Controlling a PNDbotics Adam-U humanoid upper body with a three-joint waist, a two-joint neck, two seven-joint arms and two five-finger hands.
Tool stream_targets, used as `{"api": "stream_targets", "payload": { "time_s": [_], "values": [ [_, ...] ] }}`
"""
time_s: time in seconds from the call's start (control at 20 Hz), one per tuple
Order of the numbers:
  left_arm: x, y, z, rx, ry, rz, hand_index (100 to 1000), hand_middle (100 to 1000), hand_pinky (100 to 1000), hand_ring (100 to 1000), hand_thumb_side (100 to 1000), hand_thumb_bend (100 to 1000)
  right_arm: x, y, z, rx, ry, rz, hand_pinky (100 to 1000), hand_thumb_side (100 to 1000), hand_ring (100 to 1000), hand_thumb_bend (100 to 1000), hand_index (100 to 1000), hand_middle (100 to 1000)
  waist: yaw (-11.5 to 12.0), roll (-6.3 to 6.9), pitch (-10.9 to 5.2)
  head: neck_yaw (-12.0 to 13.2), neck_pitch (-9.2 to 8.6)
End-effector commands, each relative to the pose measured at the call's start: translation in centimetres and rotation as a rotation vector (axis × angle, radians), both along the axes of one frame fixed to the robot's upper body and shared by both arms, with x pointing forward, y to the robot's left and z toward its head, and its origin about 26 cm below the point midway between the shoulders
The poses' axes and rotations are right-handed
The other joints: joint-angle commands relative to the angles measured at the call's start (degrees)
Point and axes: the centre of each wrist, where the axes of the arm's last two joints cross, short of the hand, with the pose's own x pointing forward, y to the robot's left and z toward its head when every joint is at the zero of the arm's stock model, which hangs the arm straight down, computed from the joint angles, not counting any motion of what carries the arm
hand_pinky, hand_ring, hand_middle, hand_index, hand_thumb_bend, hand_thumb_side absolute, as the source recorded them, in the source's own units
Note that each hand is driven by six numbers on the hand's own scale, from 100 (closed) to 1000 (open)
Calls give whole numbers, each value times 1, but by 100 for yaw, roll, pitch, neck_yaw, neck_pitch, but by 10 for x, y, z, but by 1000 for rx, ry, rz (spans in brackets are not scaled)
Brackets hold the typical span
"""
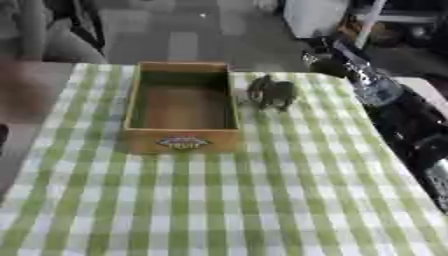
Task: Pick up objects on the table and place them in the box.
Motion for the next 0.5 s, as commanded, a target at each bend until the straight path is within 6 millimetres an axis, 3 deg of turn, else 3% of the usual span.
{"api": "stream_targets", "payload": {
  "time_s": [0.05,0.25,0.5],
  "values": [
    [-1,1,6,15,-17,-3,448,423,476,512,325,586,3,4,28,-95,-52,90,824,394,938,100,900,877,12,21,-74,-9,-28],
    [-1,0,6,16,-16,-5,448,423,476,512,325,587,4,14,40,-208,-65,170,856,408,953,118,917,892,29,14,-72,-21,-29],
    [-1,0,6,16,-15,-5,448,423,476,512,325,588,5,25,50,-330,-76,231,885,465,970,265,931,911,51,7,-69,-36,-22]
  ]
}}
